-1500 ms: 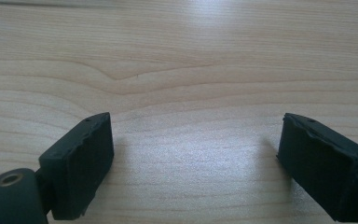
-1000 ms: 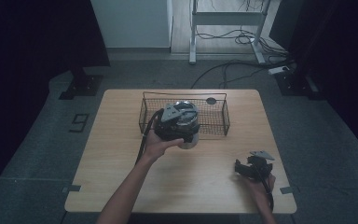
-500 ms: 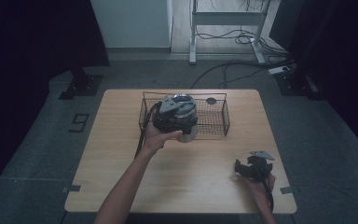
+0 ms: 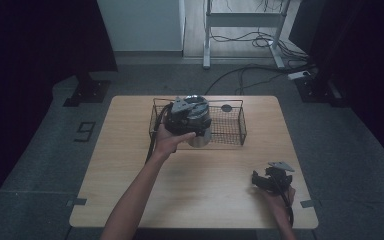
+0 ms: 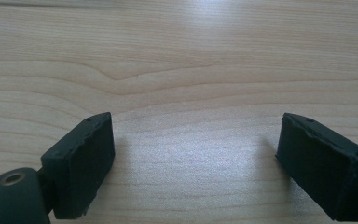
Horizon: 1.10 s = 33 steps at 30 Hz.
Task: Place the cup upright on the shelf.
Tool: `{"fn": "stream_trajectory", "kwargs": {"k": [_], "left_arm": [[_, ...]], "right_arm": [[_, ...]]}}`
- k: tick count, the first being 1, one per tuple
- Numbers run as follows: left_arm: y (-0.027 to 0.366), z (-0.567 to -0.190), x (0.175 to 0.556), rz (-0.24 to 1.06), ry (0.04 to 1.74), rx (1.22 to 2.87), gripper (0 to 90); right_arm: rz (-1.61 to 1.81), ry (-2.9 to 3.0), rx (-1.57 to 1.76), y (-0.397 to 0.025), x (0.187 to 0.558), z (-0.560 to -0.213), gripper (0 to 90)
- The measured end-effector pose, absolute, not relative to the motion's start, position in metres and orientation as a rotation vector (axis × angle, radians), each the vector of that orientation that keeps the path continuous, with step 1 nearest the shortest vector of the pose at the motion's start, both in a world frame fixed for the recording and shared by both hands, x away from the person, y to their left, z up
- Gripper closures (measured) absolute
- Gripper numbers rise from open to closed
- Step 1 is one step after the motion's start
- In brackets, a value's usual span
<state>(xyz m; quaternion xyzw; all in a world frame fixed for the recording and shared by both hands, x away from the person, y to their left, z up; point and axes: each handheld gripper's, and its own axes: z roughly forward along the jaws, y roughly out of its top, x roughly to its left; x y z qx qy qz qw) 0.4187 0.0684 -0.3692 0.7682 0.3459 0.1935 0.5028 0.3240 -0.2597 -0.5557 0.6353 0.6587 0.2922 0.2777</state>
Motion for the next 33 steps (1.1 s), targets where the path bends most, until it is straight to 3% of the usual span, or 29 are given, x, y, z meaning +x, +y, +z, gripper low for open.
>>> {"fn": "stream_trajectory", "kwargs": {"k": [33], "left_arm": [[0.059,-0.354,0.457,0.500,0.863,1.868,4.0]], "right_arm": [[0.787,1.770,1.702,-0.260,0.324,-0.556,11.7]]}}
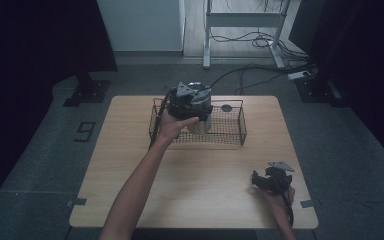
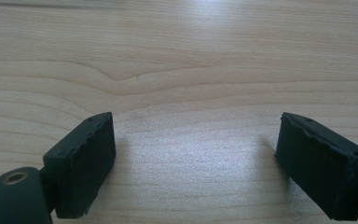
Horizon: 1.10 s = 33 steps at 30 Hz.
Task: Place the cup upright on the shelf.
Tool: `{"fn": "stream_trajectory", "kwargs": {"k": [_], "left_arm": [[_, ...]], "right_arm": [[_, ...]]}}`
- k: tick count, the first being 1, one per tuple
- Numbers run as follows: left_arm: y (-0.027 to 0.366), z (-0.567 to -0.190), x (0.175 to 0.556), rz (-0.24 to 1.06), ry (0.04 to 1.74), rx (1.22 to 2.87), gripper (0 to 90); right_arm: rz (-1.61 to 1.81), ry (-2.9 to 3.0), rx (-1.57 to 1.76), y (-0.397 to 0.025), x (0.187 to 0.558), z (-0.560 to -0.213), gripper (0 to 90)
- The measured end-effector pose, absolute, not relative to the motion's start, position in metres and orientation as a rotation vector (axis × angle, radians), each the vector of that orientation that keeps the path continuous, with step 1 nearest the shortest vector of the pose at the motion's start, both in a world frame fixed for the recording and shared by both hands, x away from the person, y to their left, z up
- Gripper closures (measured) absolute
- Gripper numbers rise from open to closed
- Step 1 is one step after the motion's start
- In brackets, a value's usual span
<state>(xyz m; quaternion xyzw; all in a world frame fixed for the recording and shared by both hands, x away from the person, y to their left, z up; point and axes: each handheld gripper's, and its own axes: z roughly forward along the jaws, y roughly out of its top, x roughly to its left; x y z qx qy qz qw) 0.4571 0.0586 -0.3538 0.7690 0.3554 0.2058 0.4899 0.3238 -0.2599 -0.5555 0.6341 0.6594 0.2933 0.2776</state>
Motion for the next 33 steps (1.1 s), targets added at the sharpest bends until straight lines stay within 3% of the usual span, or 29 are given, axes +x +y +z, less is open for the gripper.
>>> {"fn": "stream_trajectory", "kwargs": {"k": [33], "left_arm": [[0.058,-0.374,0.508,0.534,0.961,1.862,4.0]], "right_arm": [[0.789,1.774,1.697,-0.260,0.324,-0.555,12.8]]}}
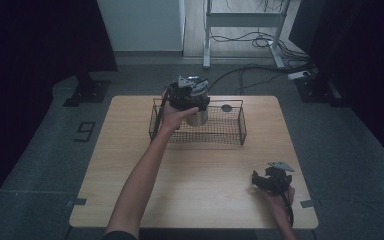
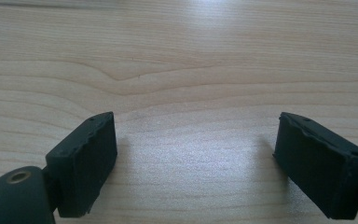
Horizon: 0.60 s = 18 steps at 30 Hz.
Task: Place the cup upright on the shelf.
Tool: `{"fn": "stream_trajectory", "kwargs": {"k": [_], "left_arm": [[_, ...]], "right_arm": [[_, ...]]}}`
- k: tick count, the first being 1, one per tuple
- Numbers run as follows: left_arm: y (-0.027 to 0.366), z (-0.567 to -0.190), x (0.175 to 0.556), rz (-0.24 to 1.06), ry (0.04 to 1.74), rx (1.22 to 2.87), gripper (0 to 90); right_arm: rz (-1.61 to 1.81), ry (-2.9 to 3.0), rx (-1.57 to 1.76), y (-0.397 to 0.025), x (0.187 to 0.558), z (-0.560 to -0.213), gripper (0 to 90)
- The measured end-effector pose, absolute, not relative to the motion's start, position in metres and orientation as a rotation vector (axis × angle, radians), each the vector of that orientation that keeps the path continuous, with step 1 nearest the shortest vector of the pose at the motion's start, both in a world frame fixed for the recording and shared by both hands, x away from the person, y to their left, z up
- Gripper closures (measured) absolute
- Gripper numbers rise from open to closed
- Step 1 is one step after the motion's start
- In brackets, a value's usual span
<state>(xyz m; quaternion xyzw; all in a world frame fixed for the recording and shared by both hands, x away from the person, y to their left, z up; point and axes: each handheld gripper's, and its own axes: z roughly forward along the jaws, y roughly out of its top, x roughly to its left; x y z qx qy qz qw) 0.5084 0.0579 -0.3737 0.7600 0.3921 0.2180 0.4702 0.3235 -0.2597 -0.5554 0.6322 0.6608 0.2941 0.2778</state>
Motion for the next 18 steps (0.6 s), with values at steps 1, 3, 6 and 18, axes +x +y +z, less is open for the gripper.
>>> {"fn": "stream_trajectory", "kwargs": {"k": [1,3,6,18], "left_arm": [[0.057,-0.376,0.510,0.533,0.964,1.866,4.0],[0.055,-0.382,0.514,0.528,0.975,1.879,4.0],[0.053,-0.387,0.516,0.536,0.979,1.892,3.9],[0.043,-0.407,0.519,0.535,0.980,1.922,3.9]], "right_arm": [[0.789,1.774,1.697,-0.260,0.324,-0.555,12.8],[0.790,1.774,1.697,-0.260,0.324,-0.555,12.8],[0.790,1.774,1.697,-0.260,0.324,-0.555,12.8],[0.790,1.774,1.696,-0.260,0.323,-0.555,13.1]]}}
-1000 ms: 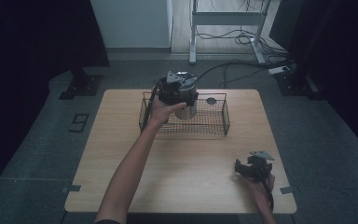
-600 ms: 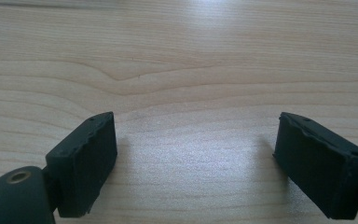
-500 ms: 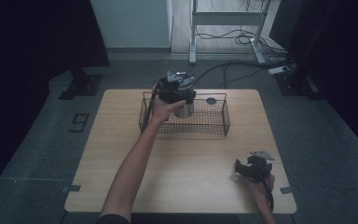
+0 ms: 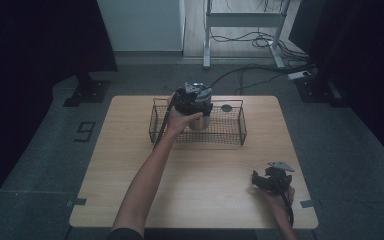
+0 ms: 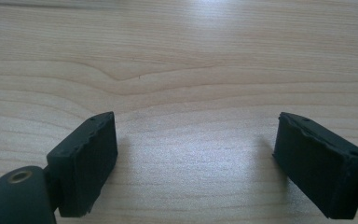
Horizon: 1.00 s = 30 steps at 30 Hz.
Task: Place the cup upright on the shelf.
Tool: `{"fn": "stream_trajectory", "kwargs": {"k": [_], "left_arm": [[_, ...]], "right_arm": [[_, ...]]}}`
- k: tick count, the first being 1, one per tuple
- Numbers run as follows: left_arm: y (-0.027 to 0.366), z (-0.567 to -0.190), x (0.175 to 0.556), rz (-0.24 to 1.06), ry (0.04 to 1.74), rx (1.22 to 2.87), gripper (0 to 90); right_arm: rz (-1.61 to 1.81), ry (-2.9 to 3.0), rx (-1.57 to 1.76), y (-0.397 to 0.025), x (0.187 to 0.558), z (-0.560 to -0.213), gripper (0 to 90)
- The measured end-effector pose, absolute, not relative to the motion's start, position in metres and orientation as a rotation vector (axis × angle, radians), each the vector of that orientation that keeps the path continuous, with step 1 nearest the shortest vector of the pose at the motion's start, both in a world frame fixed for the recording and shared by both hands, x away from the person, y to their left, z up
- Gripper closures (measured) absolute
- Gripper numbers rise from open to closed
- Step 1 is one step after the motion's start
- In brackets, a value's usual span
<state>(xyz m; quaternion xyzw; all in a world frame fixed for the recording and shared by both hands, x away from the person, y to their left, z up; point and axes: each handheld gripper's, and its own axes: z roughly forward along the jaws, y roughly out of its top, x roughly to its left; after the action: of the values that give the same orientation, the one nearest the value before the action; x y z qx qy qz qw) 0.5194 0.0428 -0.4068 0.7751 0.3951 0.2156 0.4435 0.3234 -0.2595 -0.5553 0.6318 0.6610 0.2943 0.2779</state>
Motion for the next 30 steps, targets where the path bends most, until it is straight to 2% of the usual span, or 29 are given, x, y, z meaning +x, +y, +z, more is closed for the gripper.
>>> {"fn": "stream_trajectory", "kwargs": {"k": [30], "left_arm": [[0.038,-0.456,0.526,0.497,1.075,1.975,3.9]], "right_arm": [[0.791,1.773,1.699,-0.259,0.323,-0.555,13.2]]}}
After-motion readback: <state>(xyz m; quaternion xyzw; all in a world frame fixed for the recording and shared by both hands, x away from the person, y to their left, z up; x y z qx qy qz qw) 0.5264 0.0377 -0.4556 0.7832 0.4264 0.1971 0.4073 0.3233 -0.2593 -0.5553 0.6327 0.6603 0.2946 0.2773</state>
